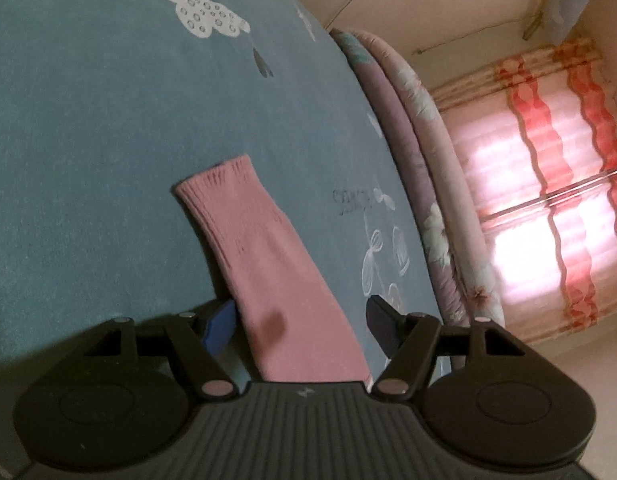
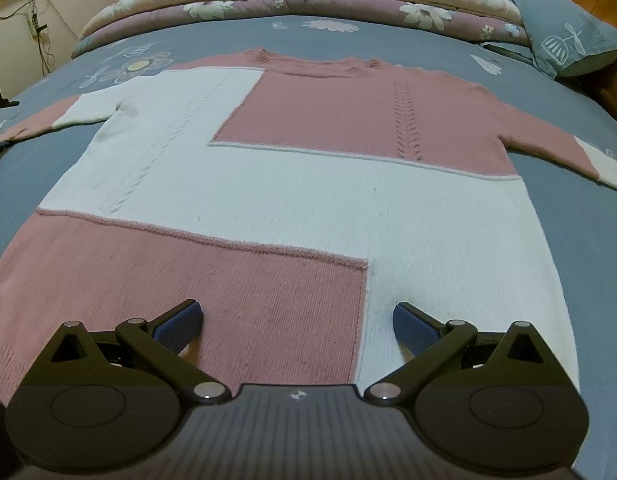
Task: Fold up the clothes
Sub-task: 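Reach the open left gripper to the pink ribbed sleeve cuff, then close the left gripper on the pink cuff and lift it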
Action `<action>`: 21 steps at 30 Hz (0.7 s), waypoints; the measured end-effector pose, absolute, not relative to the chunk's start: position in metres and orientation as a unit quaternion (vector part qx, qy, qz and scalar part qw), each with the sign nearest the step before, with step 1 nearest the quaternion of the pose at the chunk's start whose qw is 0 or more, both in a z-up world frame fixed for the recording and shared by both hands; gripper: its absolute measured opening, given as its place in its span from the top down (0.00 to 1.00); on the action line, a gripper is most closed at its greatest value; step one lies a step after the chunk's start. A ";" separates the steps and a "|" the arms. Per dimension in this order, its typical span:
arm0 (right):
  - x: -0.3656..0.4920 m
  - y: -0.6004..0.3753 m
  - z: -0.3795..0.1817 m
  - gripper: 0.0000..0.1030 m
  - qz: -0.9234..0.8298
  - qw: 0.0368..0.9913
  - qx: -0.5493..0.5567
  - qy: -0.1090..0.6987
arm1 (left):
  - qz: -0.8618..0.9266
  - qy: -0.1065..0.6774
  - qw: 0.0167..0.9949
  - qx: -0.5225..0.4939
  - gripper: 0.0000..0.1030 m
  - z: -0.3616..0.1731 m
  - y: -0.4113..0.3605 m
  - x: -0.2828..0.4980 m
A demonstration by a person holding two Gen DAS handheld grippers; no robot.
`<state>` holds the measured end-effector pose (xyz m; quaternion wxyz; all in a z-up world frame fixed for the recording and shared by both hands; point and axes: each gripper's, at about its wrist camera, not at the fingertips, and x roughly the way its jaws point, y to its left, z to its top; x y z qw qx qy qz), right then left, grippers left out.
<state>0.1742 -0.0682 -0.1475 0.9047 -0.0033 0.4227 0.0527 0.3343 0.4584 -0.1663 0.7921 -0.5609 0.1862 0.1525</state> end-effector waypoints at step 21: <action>0.174 -0.068 -0.147 0.00 0.051 0.906 -0.003 0.420 | 0.213 0.238 0.823 -0.469 0.96 -0.162 0.456 0.330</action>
